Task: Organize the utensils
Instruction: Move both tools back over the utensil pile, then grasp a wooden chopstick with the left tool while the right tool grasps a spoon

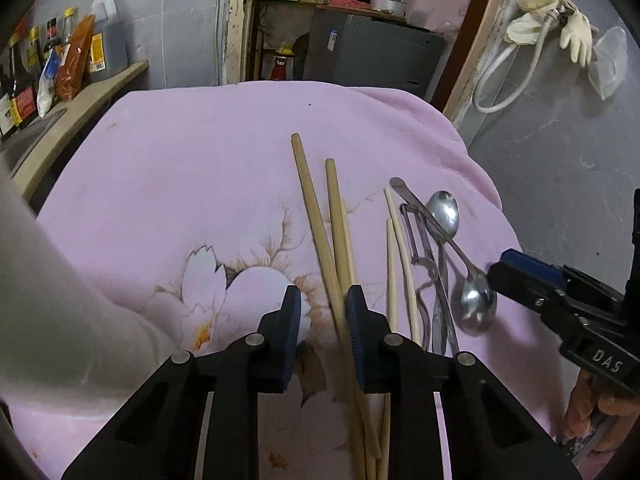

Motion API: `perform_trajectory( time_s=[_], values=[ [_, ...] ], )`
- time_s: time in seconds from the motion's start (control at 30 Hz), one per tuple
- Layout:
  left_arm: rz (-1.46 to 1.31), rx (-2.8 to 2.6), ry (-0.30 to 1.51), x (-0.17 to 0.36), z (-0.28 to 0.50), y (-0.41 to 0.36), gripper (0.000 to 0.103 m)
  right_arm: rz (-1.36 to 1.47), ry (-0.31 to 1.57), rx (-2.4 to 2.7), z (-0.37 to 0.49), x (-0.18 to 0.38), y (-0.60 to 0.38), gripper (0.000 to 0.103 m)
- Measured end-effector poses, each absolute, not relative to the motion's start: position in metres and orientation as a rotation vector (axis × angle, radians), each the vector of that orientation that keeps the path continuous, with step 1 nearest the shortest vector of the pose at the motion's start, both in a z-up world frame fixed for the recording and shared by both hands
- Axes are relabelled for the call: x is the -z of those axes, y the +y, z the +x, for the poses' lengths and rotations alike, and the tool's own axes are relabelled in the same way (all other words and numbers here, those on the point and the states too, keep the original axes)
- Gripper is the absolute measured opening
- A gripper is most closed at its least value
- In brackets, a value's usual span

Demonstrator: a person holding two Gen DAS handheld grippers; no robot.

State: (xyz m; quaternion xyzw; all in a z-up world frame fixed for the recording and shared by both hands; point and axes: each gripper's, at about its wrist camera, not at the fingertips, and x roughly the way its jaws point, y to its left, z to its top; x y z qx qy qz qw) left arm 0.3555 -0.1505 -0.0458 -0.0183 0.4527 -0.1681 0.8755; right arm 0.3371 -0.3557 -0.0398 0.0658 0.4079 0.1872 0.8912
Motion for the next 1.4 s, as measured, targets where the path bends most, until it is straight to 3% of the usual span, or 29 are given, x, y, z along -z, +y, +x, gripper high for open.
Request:
perform_trajectory(
  time_s=[0.17, 0.5, 0.67, 1.4],
  values=[
    [-0.060, 0.353, 0.960, 0.046, 0.368, -0.153, 0.014, 0.152, 0.898, -0.388, 0.357, 0.045, -0.352, 0.022],
    [-0.113, 0.345, 0.988, 0.045, 0.383, -0.153, 0.008, 0.182, 0.963, -0.414, 0.375, 0.053, -0.349, 0.018],
    [-0.127, 0.351, 1.004, 0.044, 0.381, -0.154, 0.005, 0.190, 0.960, -0.420, 0.372, 0.052, -0.346, 0.009],
    [-0.108, 0.401, 1.069, 0.041, 0.338, -0.141, 0.004, 0.085, 0.967, -0.380, 0.330, 0.042, -0.346, 0.006]
  ],
)
